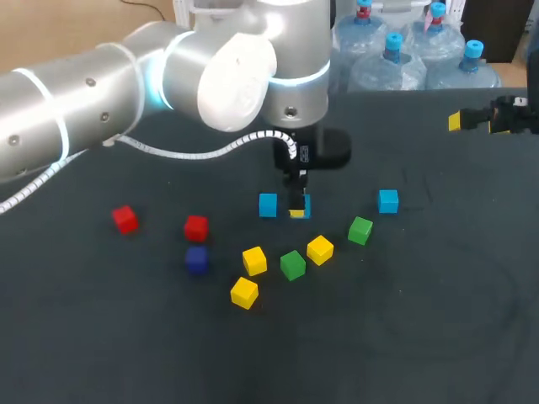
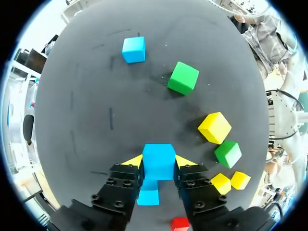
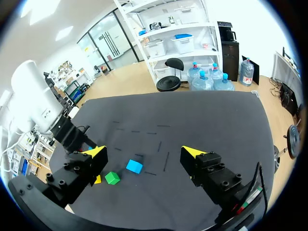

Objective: Place the blue cubes, place green cubes on the blue cubes, place the yellow cubes on the green cubes, then place the red cubes on the yellow cubes, and place purple cube on the red cubes.

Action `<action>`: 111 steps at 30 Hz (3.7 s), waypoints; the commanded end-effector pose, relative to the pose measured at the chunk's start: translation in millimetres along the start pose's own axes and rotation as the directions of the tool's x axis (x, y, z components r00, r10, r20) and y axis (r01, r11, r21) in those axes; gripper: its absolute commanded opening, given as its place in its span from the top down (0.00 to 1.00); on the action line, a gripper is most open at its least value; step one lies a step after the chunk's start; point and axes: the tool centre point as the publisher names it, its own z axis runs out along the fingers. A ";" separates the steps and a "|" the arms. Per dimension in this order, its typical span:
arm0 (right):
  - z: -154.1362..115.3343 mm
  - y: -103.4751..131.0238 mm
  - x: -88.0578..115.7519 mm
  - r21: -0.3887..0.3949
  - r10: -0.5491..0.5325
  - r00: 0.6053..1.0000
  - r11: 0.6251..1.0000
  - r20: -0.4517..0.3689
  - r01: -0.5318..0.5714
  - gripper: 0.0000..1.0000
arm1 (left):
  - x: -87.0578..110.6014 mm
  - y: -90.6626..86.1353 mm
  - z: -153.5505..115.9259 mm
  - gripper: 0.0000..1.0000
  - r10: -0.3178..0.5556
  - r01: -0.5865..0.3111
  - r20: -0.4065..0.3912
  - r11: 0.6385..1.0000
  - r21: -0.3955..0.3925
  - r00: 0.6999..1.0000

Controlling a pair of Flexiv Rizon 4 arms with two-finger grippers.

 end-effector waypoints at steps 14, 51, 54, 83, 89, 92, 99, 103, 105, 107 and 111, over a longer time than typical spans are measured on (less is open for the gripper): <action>0.8 -1.0 -0.2 -0.003 -0.001 1.000 1.000 -0.001 0.001 0.00 | 5.6 22.7 9.5 1.00 -0.017 0.018 -0.049 1.000 0.015 0.999; 0.8 -1.0 -0.2 -0.003 -0.001 1.000 1.000 -0.001 0.001 0.00 | 18.7 19.5 4.8 0.00 -0.076 0.076 -0.020 0.997 0.020 0.997; 0.8 -1.0 -0.2 -0.003 -0.001 1.000 1.000 -0.001 0.001 0.00 | 28.6 15.0 -7.5 0.00 -0.122 0.122 -0.005 0.992 -0.024 0.993; 0.8 -1.0 -0.2 -0.003 -0.001 1.000 1.000 -0.001 0.001 0.00 | 144.2 -38.2 -78.2 0.00 -0.522 0.539 0.133 0.808 -0.237 0.842; 0.8 -1.0 -0.2 -0.003 -0.001 1.000 1.000 -0.001 0.001 0.00 | 144.2 -38.2 -78.2 0.00 -0.522 0.539 0.133 0.808 -0.237 0.842; 0.8 -1.0 -0.2 -0.003 -0.001 1.000 1.000 -0.001 0.001 0.00 | 144.2 -38.2 -78.2 0.00 -0.522 0.539 0.133 0.808 -0.237 0.842; 0.8 -1.0 -0.2 -0.003 -0.001 1.000 1.000 -0.001 0.001 0.00 | 171.9 -40.0 -85.2 0.00 -0.579 0.598 0.151 0.760 -0.255 0.801; 0.8 -1.0 -0.2 -0.003 -0.001 1.000 1.000 -0.001 0.001 0.00 | 222.7 -54.9 -92.9 0.00 -0.715 0.718 0.133 0.639 -0.276 0.686; 0.8 -1.0 -0.2 -0.003 -0.001 1.000 1.000 -0.001 0.001 0.00 | 241.8 -68.1 -97.9 0.00 -0.760 0.762 0.145 0.578 -0.292 0.633; 0.8 -1.0 -0.2 -0.003 -0.001 1.000 1.000 -0.001 0.001 0.00 | 249.5 -78.4 -101.4 0.00 -0.786 0.781 0.139 0.544 -0.308 0.602; 0.8 -1.0 -0.2 -0.003 -0.001 1.000 1.000 -0.001 0.001 0.00 | 254.5 -92.2 -102.5 0.00 -0.809 0.797 0.126 0.516 -0.315 0.574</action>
